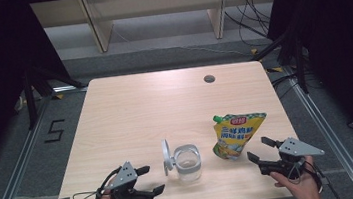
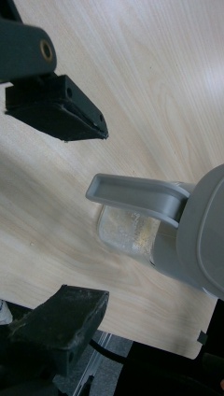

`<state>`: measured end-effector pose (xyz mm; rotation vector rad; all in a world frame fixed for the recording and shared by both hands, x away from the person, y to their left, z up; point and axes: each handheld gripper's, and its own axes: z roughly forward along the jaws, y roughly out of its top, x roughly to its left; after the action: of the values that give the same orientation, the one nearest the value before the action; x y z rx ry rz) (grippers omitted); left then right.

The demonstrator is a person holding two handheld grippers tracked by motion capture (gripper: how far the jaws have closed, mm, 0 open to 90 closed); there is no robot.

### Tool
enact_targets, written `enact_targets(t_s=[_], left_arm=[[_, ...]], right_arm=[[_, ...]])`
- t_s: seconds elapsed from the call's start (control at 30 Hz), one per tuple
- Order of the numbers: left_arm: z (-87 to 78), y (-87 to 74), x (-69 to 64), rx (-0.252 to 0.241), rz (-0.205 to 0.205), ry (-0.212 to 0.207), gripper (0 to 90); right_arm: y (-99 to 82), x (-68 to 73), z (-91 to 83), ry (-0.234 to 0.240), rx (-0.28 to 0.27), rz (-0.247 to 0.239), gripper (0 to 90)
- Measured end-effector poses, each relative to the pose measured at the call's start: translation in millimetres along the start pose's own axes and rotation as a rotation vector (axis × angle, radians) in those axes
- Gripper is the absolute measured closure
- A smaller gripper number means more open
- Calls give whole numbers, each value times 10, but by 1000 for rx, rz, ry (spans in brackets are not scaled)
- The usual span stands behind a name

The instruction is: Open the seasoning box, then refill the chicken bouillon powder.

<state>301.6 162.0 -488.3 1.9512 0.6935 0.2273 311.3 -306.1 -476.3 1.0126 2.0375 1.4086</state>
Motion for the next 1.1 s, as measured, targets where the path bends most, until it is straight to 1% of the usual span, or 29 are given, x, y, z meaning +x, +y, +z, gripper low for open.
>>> enact_targets(t_s=[0.07, 0.1, 0.13, 0.17, 0.2, 0.23, 0.27, 0.3, 0.33, 0.4, 0.47, 0.5, 0.53, 0.57, 0.6, 0.63, 0.67, 0.7, 0.73, 0.8, 0.83, 0.87, 0.9, 0.93, 0.97, 1.0, 1.03, 1.07, 1.1], left_arm=[[12, 2, -5, 3, -11, 3, 179], [16, 4, -3, 6, -7, 3, 180], [27, -2, -12, 8, -34, -5, 180], [28, 4, -1, 15, -8, -9, 180], [30, 5, 0, 21, 2, -4, 181], [34, 4, -5, 20, 1, -4, 181], [37, -2, -29, 15, -25, 0, 182], [38, -4, -30, 18, -24, 0, 182], [41, -4, -12, 23, 4, -5, 184], [42, -6, -11, 30, 0, -10, 184], [47, -12, -18, 28, -26, -9, 184], [47, -13, -17, 29, -27, -9, 184], [43, -10, -5, 35, -8, -6, 184], [45, -14, -16, 34, -20, -4, 184], [47, -15, -18, 34, -24, -1, 184], [51, -12, -2, 32, -1, -6, 184], [54, -12, 2, 34, -2, -10, 184], [56, -12, 6, 35, -2, -12, 185], [56, -13, 13, 38, -2, -8, 185], [57, -15, 15, 37, -8, -7, 186], [58, -14, 12, 34, -11, -11, 187], [52, -13, 13, 36, -9, -13, 187], [46, -14, 19, 39, 0, -6, 188], [42, -15, 21, 41, 0, -9, 188], [34, -21, 28, 47, 14, -6, 188], [34, -23, 24, 47, 8, -4, 188], [38, -26, 16, 37, -4, -8, 188], [37, -32, -3, 35, -33, 0, 188], [35, -31, 0, 36, -29, 1, 188]], right_arm=[[-12, -9, -1, 2, -2, 1, 197], [-34, -41, 12, 1, -2, 17, 167], [-34, -41, 12, 1, -2, 17, 167], [-37, -63, 20, 13, -9, 10, 168], [-39, -68, 24, 23, -20, 28, 167], [-42, -88, 32, 23, -18, 22, 165], [-38, -113, 45, 30, -29, 18, 165], [-42, -136, 61, 31, -31, 0, 165], [-54, -152, 93, 34, -23, 16, 164], [-56, -169, 107, 39, -21, 10, 165], [-53, -199, 147, 51, -25, -13, 165], [-51, -204, 167, 50, -29, -24, 164], [-52, -185, 172, 55, -19, -4, 164], [-50, -189, 202, 61, -42, -12, 163], [-47, -185, 211, 71, -15, -6, 160], [-45, -168, 221, 78, -5, 13, 159], [-40, -193, 258, 91, -21, -26, 159], [-37, -184, 278, 106, -17, -21, 160], [-34, -175, 287, 88, -4, -24, 162], [-27, -185, 331, 96, 10, -31, 161], [-32, -178, 345, 100, 15, -15, 162], [-29, -182, 349, 97, 22, -28, 162], [-27, -199, 369, 89, 6, -44, 162], [-26, -188, 368, 97, 15, -17, 162], [-15, -211, 388, 98, -6, -40, 162], [-6, -205, 403, 117, -10, -17, 161], [-2, -191, 392, 108, 5, -5, 161], [5, -218, 413, 108, -5, -40, 161], [9, -224, 434, 118, -7, -34, 160]])
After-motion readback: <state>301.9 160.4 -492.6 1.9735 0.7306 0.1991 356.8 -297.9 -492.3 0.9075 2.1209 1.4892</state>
